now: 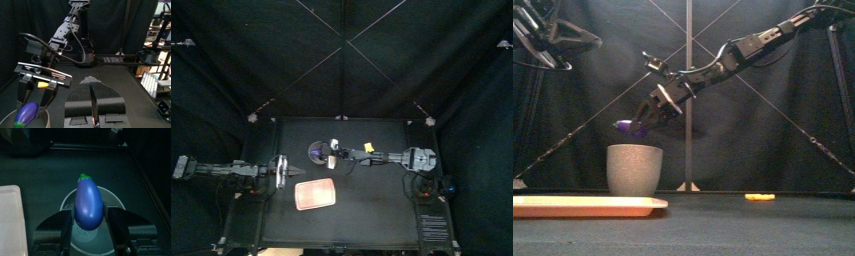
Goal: Pick the eggplant then place it in the grey bowl
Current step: Drop eggplant in the grey bowl and return to neutral
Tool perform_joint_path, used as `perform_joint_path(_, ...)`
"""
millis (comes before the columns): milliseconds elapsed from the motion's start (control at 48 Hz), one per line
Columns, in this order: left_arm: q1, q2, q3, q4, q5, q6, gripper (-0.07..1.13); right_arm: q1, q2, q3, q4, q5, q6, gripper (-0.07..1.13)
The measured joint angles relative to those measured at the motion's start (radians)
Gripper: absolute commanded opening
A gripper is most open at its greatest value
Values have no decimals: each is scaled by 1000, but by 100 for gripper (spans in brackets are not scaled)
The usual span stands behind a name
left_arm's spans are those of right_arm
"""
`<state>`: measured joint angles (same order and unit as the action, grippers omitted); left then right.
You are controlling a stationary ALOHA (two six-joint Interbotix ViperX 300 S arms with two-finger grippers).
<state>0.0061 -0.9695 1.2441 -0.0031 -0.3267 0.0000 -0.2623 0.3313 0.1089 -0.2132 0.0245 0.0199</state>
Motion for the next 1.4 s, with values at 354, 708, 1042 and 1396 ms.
perform_joint_path(354, 0, 0, 2, 0, 0, 2, -4, -21, -9, 11, 31, 6, -8, 105)
perform_joint_path(708, 0, 0, 2, 0, 0, 0, -4, -15, -339, 241, 35, -74, 6, 105)
perform_joint_path(1042, 2, 0, 3, 0, 0, 2, -4, 104, -792, 592, 75, -206, 2, 105)
perform_joint_path(1396, 5, 0, 3, 0, 0, 0, -4, 233, -1233, 857, 158, -212, 6, 105)
